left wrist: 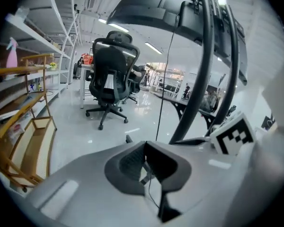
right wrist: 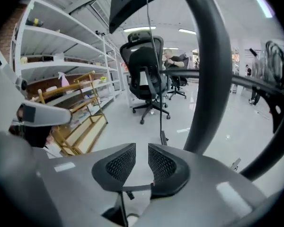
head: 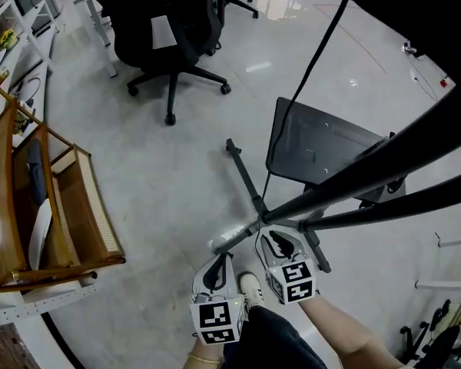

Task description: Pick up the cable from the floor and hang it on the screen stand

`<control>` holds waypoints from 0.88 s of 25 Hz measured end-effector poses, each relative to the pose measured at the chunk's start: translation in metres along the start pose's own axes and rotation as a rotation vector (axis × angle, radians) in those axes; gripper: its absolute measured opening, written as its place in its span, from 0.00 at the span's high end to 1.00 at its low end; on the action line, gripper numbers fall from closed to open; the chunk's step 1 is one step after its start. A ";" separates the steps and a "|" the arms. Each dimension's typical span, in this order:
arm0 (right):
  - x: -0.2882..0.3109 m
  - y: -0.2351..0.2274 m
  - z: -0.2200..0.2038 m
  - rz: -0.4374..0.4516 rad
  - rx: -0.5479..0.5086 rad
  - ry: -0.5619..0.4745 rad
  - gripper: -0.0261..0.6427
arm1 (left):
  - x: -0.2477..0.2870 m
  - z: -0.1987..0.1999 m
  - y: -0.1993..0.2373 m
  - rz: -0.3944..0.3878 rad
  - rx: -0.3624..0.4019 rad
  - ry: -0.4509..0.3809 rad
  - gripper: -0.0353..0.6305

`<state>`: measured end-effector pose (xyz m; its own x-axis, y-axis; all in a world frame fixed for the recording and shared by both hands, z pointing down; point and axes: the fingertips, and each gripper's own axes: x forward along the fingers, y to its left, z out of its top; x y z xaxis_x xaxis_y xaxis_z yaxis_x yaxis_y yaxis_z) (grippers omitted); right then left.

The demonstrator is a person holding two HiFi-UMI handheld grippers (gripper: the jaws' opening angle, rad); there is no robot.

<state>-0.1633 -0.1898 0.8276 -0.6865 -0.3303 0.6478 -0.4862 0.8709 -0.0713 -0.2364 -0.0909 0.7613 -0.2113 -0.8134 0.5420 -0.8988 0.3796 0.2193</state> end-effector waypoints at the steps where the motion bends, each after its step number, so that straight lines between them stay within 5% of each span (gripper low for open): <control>1: 0.022 -0.009 -0.017 -0.015 0.000 0.010 0.83 | 0.016 -0.012 0.005 0.001 -0.004 0.000 0.94; 11: 0.187 -0.059 -0.160 -0.099 -0.058 0.118 0.77 | 0.144 -0.110 0.044 0.002 0.044 0.013 0.94; 14: 0.204 -0.071 -0.175 -0.138 -0.047 0.109 0.79 | 0.160 -0.126 0.047 -0.004 0.053 0.017 0.94; 16: 0.209 -0.078 -0.180 -0.173 -0.052 0.093 0.92 | 0.166 -0.134 0.047 -0.004 0.049 0.023 0.94; 22: 0.185 -0.062 -0.167 -0.128 -0.026 0.052 0.93 | 0.158 -0.140 0.038 -0.022 0.051 0.056 0.94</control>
<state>-0.1697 -0.2437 1.0786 -0.5906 -0.4208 0.6885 -0.5538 0.8320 0.0335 -0.2503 -0.1436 0.9687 -0.1712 -0.7947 0.5824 -0.9214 0.3384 0.1909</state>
